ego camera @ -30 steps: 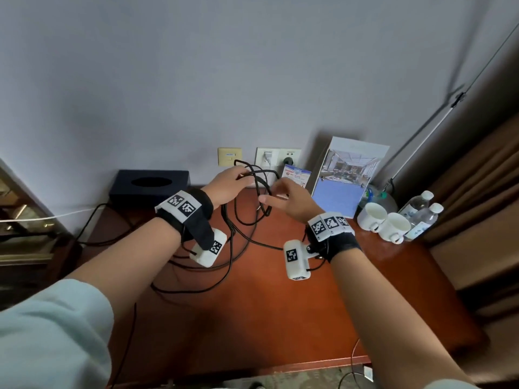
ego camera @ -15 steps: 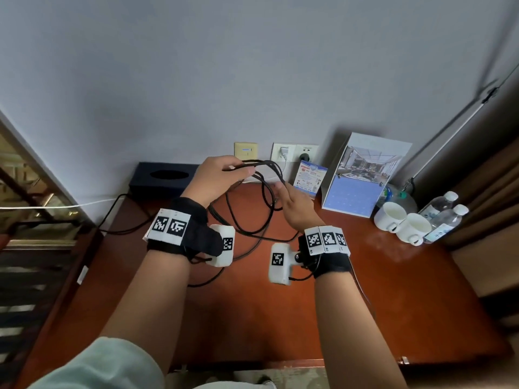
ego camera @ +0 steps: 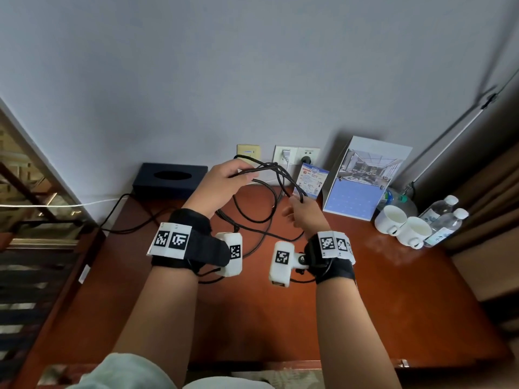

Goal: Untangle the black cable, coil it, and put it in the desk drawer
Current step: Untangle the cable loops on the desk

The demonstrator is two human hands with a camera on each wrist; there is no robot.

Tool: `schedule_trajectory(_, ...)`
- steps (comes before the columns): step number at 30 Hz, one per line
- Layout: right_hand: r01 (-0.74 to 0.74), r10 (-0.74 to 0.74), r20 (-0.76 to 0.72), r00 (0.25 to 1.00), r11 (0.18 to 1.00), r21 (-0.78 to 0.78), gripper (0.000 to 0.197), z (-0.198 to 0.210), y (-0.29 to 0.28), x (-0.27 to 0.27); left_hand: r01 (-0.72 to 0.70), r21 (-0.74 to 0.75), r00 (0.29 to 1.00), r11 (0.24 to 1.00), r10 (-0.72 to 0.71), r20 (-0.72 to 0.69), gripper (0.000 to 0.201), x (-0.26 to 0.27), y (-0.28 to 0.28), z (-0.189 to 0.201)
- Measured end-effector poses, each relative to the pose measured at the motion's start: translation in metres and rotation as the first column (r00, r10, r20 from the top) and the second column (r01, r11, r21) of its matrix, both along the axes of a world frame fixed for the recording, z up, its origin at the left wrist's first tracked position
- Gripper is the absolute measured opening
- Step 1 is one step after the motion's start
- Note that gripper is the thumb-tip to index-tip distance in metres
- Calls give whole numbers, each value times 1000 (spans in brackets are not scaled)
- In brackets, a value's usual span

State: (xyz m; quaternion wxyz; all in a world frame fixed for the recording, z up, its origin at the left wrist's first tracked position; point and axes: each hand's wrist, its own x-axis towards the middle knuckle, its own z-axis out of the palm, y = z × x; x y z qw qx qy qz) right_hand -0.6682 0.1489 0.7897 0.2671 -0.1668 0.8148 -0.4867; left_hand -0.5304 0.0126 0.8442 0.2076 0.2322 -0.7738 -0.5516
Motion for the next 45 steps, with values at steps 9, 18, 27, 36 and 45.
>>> schedule_trajectory(9, -323, 317, -106, 942, 946, -37, 48, 28, 19, 8, -32, -99, 999, 995, 33, 13, 20, 6, 2, 0)
schedule_trajectory(18, -190, 178, -66, 982, 929, -318, 21, 11, 15, 23, 16, -21, 1000, 1000, -15, 7, 34, 7, 14, -3)
schedule_trajectory(27, -78, 20, -171, 985, 937, -340, 33, -2, 15, 23, -54, -97, 994, 994, 44, -99, 17, 15, 23, 4)
schedule_trajectory(36, -295, 123, -500, 857, 913, -282, 48, -1, 13, 21, -145, -232, 987, 962, 122, -109, 20, 18, 16, 8)
schedule_trajectory(45, -491, 352, -477, 805, 846, -205, 18, 7, 16, 24, -200, -197, 979, 960, 186, -90, 32, 15, 13, 10)
